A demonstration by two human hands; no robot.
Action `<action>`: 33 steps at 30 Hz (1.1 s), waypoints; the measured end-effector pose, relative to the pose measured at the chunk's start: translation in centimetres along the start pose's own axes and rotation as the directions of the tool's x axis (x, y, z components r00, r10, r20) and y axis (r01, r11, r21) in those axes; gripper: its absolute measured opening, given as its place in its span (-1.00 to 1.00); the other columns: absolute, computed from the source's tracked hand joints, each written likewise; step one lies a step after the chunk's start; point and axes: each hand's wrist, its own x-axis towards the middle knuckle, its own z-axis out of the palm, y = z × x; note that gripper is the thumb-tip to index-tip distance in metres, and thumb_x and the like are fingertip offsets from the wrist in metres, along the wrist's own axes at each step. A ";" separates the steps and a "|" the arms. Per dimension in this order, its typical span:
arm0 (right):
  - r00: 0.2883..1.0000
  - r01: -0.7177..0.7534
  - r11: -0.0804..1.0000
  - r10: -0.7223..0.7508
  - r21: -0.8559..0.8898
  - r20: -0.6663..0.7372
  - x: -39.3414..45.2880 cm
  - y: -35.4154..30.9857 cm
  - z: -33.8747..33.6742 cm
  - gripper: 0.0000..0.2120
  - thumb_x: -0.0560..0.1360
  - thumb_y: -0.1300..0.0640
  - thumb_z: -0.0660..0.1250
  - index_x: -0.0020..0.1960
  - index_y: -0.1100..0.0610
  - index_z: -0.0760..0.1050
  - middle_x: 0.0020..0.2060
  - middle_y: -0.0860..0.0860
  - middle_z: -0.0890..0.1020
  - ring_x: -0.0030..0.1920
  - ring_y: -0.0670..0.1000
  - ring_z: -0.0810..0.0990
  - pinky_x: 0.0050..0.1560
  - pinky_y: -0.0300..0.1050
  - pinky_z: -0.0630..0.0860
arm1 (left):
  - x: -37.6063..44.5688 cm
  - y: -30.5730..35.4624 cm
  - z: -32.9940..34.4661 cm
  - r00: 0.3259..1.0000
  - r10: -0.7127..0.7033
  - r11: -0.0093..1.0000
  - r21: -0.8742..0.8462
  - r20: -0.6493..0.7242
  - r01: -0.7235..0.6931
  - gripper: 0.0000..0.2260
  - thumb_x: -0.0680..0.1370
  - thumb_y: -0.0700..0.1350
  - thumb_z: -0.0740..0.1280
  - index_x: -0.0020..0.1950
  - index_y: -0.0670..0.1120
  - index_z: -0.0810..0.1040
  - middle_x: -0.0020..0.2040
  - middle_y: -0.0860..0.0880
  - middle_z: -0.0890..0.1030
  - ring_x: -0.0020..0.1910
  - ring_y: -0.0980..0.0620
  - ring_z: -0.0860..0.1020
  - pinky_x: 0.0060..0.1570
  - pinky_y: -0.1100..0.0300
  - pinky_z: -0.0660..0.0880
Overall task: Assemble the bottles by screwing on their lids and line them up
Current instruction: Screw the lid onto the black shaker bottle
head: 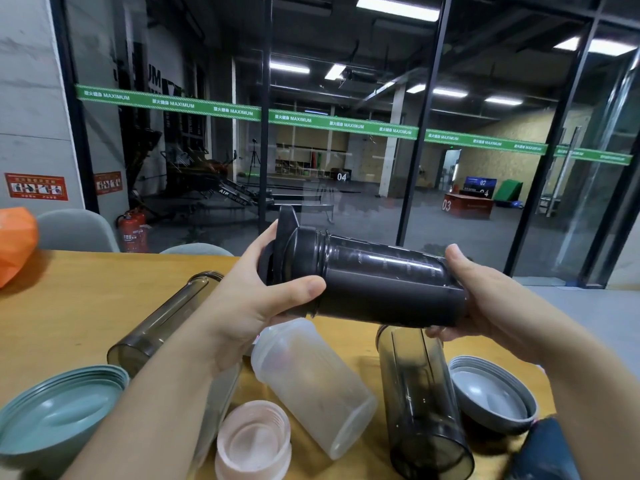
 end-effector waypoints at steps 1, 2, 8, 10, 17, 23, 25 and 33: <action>0.999 0.038 0.999 -0.038 0.032 0.018 -0.2 0.0 -0.2 -0.41 0.33 -0.31 0.22 0.27 -0.03 0.41 -0.04 0.21 0.65 -0.23 0.20 0.67 -0.25 -0.03 0.62 | 0.0 -0.1 -0.1 1.000 -0.002 1.000 -0.001 -0.012 0.002 -0.07 0.12 -0.03 0.56 0.45 -0.06 0.29 0.07 -0.12 0.60 -0.16 0.02 0.65 -0.39 0.27 0.53; 0.996 0.075 0.995 -0.078 0.062 0.044 -0.4 -0.1 -0.3 -0.41 0.31 -0.27 0.37 0.30 -0.17 0.36 0.06 0.17 0.62 -0.17 0.22 0.68 -0.24 -0.06 0.62 | 0.1 -0.2 -0.2 1.000 -0.003 1.000 -0.001 -0.028 0.003 -0.07 0.12 -0.02 0.56 0.46 -0.05 0.29 0.11 -0.12 0.60 -0.07 -0.02 0.66 -0.31 0.20 0.57; 0.963 0.225 0.973 -0.229 0.045 0.145 -0.8 0.1 -1.1 -0.19 0.12 0.05 0.64 0.25 -0.36 0.38 0.24 0.06 0.55 0.05 0.19 0.65 -0.13 -0.08 0.60 | 0.1 -0.1 -0.5 0.998 -0.013 1.000 -0.021 -0.065 0.011 -0.08 0.12 0.01 0.56 0.45 -0.01 0.31 0.17 -0.11 0.62 0.08 -0.12 0.64 0.01 -0.11 0.59; 0.957 0.237 0.970 -0.244 0.062 0.157 -0.6 0.2 -1.2 -0.14 0.03 -0.05 0.67 0.26 -0.34 0.40 0.21 0.05 0.59 0.06 0.19 0.65 -0.13 -0.11 0.59 | 0.1 -0.1 -0.6 0.998 -0.012 1.000 -0.026 -0.064 0.011 -0.08 0.12 0.01 0.56 0.45 -0.02 0.30 0.16 -0.11 0.63 0.07 -0.12 0.65 0.01 -0.12 0.59; 0.958 0.239 0.971 -0.240 0.028 0.158 -0.3 0.4 -1.2 -0.09 0.12 0.09 0.64 0.34 -0.28 0.31 0.17 0.04 0.62 0.13 0.15 0.62 0.19 0.18 0.50 | 0.1 -0.2 -0.6 0.999 -0.008 1.000 -0.020 -0.050 0.007 -0.11 0.14 0.01 0.55 0.43 -0.02 0.33 0.16 -0.10 0.63 0.07 -0.11 0.65 -0.01 -0.08 0.60; 0.975 0.196 0.977 -0.203 0.081 0.090 -0.2 0.6 -1.4 0.07 -0.10 -0.09 0.69 0.36 -0.05 0.36 -0.15 0.11 0.65 -0.24 0.13 0.66 -0.31 -0.17 0.58 | -0.1 -0.2 -0.8 0.999 -0.026 0.999 -0.039 -0.028 0.025 -0.12 0.14 0.00 0.57 0.43 -0.02 0.34 0.15 -0.10 0.64 0.08 -0.12 0.64 -0.03 -0.05 0.60; 0.973 0.203 0.977 -0.209 0.072 0.096 -0.2 0.6 -1.4 0.02 -0.07 -0.13 0.68 0.34 0.00 0.40 -0.21 0.11 0.63 -0.30 0.09 0.63 -0.38 -0.19 0.54 | -0.1 -0.2 -0.8 0.999 -0.039 0.999 -0.029 -0.027 0.038 -0.06 0.11 0.04 0.62 0.44 0.00 0.32 0.16 -0.10 0.63 0.10 -0.13 0.63 -0.04 -0.06 0.60; 0.975 0.188 0.981 -0.181 -0.039 0.128 -0.4 0.4 -1.2 -0.34 0.05 -0.49 0.42 -0.12 0.01 0.64 -0.31 0.02 0.64 -0.46 -0.01 0.51 -0.53 -0.25 0.37 | -0.4 0.2 -0.3 1.000 -0.022 1.000 -0.020 0.013 0.022 -0.15 0.14 0.01 0.54 0.41 -0.02 0.36 0.06 -0.08 0.65 -0.03 -0.05 0.66 -0.31 0.21 0.55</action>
